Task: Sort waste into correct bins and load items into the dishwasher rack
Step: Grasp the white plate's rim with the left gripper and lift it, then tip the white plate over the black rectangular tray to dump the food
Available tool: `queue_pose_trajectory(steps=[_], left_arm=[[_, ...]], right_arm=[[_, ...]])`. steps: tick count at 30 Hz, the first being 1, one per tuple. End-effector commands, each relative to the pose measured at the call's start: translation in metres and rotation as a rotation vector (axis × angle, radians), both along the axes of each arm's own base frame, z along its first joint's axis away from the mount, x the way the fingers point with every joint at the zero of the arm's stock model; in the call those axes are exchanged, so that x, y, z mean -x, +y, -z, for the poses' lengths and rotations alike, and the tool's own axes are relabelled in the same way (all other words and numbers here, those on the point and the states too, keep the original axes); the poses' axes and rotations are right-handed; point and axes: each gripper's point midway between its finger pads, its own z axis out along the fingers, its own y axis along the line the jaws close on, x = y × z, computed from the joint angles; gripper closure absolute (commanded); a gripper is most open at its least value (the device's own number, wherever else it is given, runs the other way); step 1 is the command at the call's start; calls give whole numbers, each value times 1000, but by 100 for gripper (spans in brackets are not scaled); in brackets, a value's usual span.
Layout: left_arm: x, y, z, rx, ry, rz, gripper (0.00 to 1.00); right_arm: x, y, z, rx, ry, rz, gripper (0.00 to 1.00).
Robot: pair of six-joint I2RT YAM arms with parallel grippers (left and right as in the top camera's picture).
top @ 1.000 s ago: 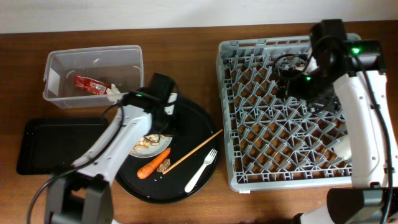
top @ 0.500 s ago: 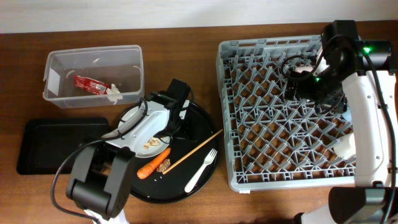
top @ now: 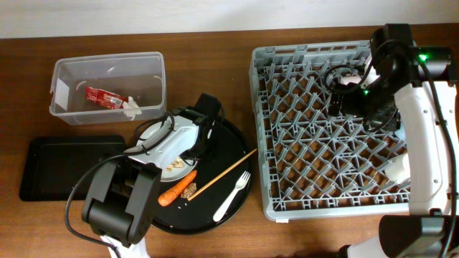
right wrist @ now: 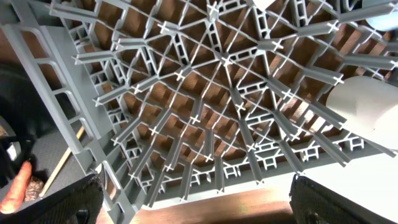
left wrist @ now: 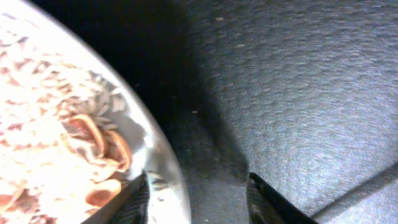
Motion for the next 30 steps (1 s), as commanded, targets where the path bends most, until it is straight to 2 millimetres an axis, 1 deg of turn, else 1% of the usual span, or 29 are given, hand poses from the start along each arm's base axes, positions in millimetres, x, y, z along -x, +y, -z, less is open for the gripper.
queue_pose_trajectory(steps=[1, 2, 4, 6, 9, 12, 14, 16, 20, 23, 27, 30], left_arm=[[2, 10, 12, -64, 14, 4, 72], [2, 12, 11, -77, 9, 4, 77], [2, 19, 11, -111, 7, 3, 92], [5, 25, 10, -142, 18, 4, 99], [8, 28, 8, -162, 30, 5, 100], [4, 32, -3, -195, 27, 5, 100], [0, 30, -12, -195, 25, 5, 100], [-6, 30, -26, -207, 17, -4, 99], [-11, 28, -45, -208, 18, -6, 99], [-11, 34, -59, -244, 21, -43, 100], [-7, 38, -67, -266, 30, -109, 100], [-3, 40, -70, -272, 40, -122, 99]], right_arm=[[3, -2, 2, 9, 16, 3, 1], [3, -2, 2, 9, 17, 3, 2], [3, -2, 3, 9, 19, 3, 1], [3, -2, 3, 9, 20, 3, 1], [3, -2, 3, 9, 20, 3, 1], [3, -2, 3, 9, 20, 3, 1], [4, -2, 3, 9, 20, 3, 1], [4, -2, 3, 8, 22, 3, 1], [4, -2, 3, 8, 23, 3, 1], [4, -2, 3, 8, 23, 3, 1], [4, -2, 3, 8, 23, 3, 1], [4, -2, 3, 9, 23, 3, 1]])
